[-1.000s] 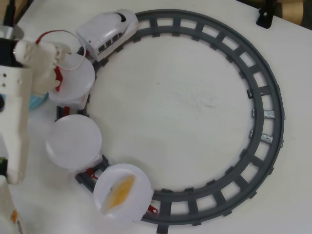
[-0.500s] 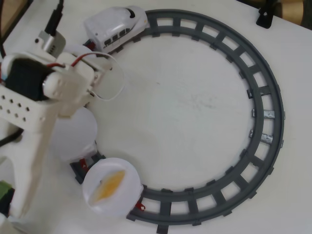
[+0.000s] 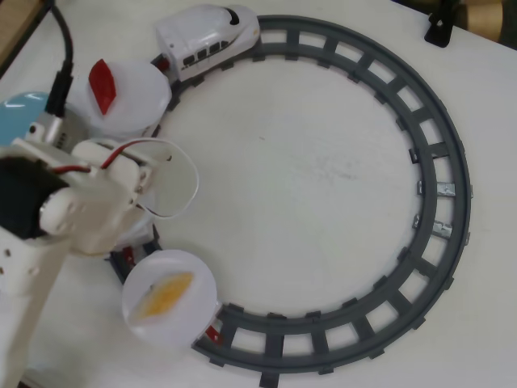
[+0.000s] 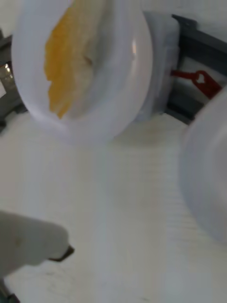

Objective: Pick up the sushi from the Shinkansen and put it on the blue dish

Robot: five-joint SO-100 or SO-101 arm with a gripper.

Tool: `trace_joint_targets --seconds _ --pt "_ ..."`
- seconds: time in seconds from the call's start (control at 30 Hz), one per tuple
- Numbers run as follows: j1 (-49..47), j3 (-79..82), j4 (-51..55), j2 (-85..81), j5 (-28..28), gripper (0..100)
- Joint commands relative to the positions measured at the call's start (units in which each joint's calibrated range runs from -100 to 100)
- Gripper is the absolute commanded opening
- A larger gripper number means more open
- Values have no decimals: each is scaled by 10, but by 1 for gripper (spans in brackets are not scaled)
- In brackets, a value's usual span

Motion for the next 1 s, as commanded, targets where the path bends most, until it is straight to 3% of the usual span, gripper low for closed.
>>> trace_joint_targets --seconds 0.0,0.27,0.97 --pt "7 63 10 -72 40 26" --pt "9 213 9 -184 123 26" --pt "34 352 8 -221 223 26"
